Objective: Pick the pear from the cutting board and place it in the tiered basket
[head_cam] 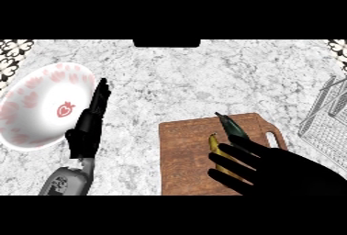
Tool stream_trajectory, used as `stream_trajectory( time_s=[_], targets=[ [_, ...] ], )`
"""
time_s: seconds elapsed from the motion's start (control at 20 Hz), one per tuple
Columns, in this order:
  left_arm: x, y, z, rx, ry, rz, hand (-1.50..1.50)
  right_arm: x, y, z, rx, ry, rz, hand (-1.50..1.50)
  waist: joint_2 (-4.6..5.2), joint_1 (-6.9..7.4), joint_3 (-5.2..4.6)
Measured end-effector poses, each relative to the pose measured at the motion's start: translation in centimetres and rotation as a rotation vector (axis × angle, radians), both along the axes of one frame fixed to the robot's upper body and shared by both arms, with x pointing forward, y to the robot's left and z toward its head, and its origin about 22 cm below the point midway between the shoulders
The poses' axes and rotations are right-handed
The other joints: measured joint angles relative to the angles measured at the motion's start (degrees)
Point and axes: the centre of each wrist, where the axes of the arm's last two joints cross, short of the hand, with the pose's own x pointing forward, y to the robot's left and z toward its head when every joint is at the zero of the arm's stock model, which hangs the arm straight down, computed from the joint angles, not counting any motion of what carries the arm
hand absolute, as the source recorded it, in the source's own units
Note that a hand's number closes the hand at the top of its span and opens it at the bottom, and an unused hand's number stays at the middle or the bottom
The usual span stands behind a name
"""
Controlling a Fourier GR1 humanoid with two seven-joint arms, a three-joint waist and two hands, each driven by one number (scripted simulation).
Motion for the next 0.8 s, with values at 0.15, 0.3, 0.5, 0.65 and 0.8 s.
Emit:
stream_trajectory(
  time_s=[0.15,0.3,0.5,0.65,0.8],
  targets=[
    [0.0,-0.3,-0.3,-0.001,0.000,0.006,0.00,0.6,-0.3,-0.9,0.004,-0.032,-0.025,-1.50,-0.01,-0.07,-0.01],
    [-0.2,-0.1,-0.4,-0.003,-0.002,0.010,0.00,1.7,-1.5,-1.7,0.005,-0.043,-0.062,-1.50,0.00,-0.09,0.00],
    [0.1,0.2,0.0,-0.002,-0.005,0.006,0.00,2.6,-0.9,-3.0,0.003,-0.034,-0.089,-1.50,-0.02,-0.06,-0.02],
    [-0.1,0.3,0.0,0.002,-0.002,-0.003,0.00,3.9,-1.3,-4.0,-0.007,-0.010,-0.099,-1.50,-0.02,0.01,-0.03],
    [-0.6,0.1,0.4,-0.001,0.000,0.000,0.00,4.3,-1.6,-4.8,-0.013,0.008,-0.094,-1.50,-0.03,-0.02,-0.02]
  ],
)
